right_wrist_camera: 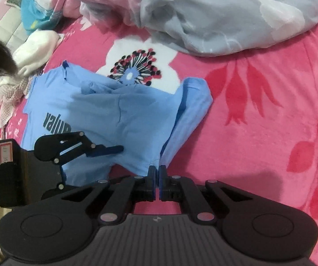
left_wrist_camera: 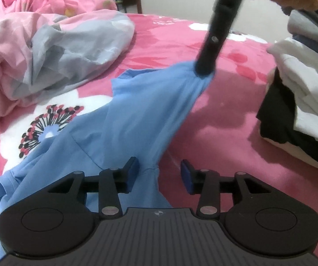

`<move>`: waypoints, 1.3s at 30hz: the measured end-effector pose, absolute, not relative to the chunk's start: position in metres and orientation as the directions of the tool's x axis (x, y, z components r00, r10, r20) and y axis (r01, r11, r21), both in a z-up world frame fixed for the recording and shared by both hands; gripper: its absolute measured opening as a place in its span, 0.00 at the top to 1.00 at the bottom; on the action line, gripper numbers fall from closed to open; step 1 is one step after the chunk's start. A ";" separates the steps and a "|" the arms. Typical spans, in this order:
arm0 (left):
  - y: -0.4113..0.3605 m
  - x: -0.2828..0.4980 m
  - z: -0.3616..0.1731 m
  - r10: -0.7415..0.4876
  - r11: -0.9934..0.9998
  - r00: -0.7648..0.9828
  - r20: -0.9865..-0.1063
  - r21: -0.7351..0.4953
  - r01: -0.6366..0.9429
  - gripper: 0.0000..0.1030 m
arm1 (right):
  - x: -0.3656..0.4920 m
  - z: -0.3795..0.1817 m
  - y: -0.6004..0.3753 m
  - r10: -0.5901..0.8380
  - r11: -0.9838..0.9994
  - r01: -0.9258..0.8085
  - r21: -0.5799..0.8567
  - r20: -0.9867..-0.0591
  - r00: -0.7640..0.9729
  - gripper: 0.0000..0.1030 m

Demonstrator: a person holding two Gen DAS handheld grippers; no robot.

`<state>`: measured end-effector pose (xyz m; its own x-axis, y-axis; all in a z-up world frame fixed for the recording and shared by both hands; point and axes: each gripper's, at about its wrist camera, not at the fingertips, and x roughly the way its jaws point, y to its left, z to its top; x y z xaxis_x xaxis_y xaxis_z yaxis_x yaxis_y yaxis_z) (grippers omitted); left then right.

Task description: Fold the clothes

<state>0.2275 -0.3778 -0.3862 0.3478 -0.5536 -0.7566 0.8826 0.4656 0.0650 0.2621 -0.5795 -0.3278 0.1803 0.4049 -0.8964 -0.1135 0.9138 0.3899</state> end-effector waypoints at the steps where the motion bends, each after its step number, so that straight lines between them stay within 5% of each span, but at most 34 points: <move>1: -0.377 0.229 -0.387 -0.555 0.467 0.340 -0.759 0.053 0.883 0.59 | 0.261 -0.337 -0.579 0.391 0.919 -0.104 0.379 -0.909 0.141 0.99; 7: -0.370 0.242 -0.389 -0.559 0.512 0.298 -0.774 -0.039 0.858 0.58 | 0.260 -0.393 -0.582 0.209 0.973 -0.084 0.216 -0.975 -0.079 0.96; 15: -0.361 0.252 -0.366 -0.642 0.566 0.266 -0.719 -0.211 0.797 0.57 | 0.274 -0.349 -0.615 0.350 0.929 0.055 0.367 -0.915 0.200 0.94; 21: -0.382 0.248 -0.380 -0.629 0.545 0.234 -0.741 -0.206 0.813 0.58 | 0.308 -0.368 -0.581 0.404 0.911 -0.022 0.412 -0.881 0.245 0.80; 25: -0.387 0.242 -0.389 -0.625 0.521 0.210 -0.752 -0.201 0.830 0.58 | 0.314 -0.389 -0.571 0.380 0.925 -0.054 0.377 -0.901 0.210 0.83; 27: -0.385 0.241 -0.389 -0.629 0.518 0.198 -0.751 -0.216 0.828 0.58 | 0.309 -0.388 -0.575 0.393 0.919 -0.052 0.391 -0.897 0.204 0.99; 39: -0.390 0.252 -0.379 -0.676 0.517 0.174 -0.716 -0.293 0.804 0.58 | 0.284 -0.393 -0.611 0.365 0.906 0.165 0.389 -0.918 0.157 0.97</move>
